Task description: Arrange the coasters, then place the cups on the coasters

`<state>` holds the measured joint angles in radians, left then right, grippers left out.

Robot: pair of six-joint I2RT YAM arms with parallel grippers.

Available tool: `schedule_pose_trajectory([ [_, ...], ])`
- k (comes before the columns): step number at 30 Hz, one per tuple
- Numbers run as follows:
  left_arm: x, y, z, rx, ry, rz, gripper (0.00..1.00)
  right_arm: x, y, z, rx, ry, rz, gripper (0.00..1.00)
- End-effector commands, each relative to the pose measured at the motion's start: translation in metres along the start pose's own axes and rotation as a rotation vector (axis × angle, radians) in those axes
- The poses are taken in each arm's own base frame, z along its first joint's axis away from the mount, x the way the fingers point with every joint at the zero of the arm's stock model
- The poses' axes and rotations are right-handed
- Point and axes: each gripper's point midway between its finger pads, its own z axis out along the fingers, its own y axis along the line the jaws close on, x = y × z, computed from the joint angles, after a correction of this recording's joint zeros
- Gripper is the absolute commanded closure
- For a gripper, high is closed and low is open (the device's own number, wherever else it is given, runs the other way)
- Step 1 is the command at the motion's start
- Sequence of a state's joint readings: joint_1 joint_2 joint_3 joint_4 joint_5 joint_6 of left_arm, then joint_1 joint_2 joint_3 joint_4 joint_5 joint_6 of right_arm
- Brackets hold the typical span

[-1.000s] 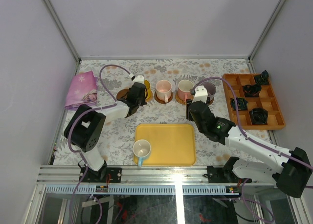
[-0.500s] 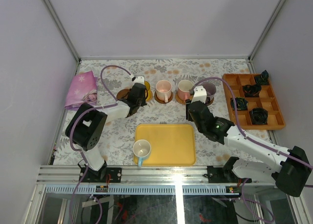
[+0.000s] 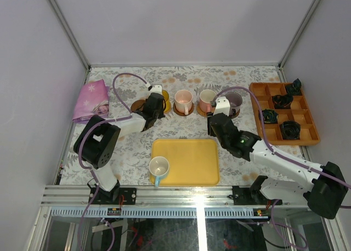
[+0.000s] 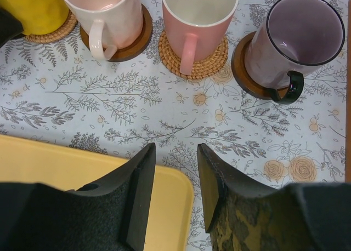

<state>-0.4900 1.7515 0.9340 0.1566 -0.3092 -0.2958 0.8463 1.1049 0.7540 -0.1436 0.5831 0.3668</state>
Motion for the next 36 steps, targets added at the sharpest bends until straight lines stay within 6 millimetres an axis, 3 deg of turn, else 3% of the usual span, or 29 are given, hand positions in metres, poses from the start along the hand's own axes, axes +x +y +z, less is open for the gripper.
schedule_pose_trajectory([
  [1, -0.049, -0.014, 0.004, 0.044, -0.162, -0.058, 0.91, -0.021, 0.005, 0.001, -0.011, -0.051, 0.049, 0.57],
  [9, -0.045, -0.009, 0.004, 0.021, -0.148, -0.056, 0.85, -0.023, 0.005, 0.001, -0.011, -0.054, 0.052, 0.57],
  [14, -0.040, -0.008, 0.003, 0.014, -0.136, -0.057, 0.61, -0.022, 0.006, 0.001, -0.011, -0.049, 0.051, 0.57],
  [18, -0.040, -0.004, 0.000, 0.000, -0.135, -0.061, 0.52, -0.021, 0.006, 0.002, -0.011, -0.046, 0.050, 0.57],
  [36, -0.027, 0.017, -0.025, -0.067, -0.093, -0.063, 0.49, -0.021, 0.009, -0.001, -0.033, -0.043, 0.067, 0.57],
])
